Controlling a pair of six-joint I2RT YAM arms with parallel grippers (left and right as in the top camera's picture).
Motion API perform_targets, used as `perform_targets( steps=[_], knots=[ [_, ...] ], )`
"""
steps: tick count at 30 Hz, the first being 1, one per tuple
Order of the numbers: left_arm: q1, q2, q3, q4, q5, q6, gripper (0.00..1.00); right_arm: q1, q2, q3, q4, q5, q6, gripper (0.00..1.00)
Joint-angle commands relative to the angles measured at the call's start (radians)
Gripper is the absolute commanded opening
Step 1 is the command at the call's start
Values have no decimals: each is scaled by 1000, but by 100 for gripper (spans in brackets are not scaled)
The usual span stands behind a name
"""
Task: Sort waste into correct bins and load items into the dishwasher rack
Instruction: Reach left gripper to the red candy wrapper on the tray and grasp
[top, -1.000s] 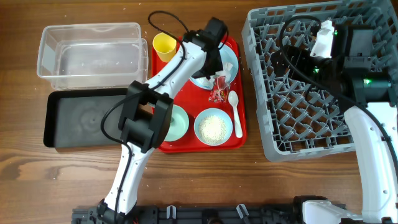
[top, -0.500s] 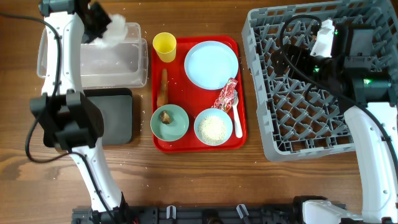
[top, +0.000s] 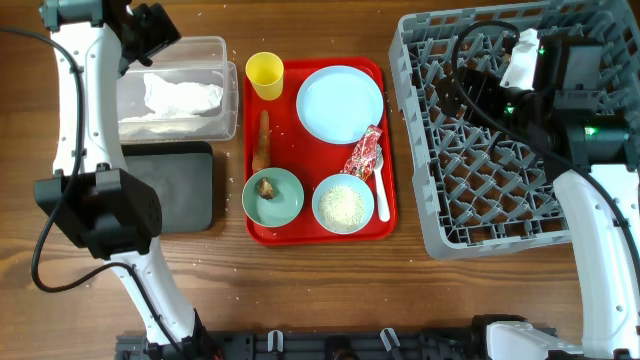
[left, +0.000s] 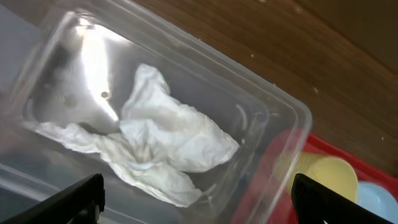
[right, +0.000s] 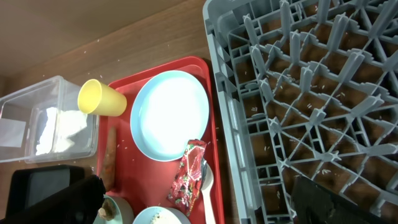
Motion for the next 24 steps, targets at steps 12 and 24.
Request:
perform_targets(
  steps=[12,24],
  knots=[
    [-605,230,-7,-71,256,492,99,3,2,18,-5,-8,13,100],
    [-760,360,-8,-116,228,430,95,3,2,18,-53,29,3,100]
  ],
)
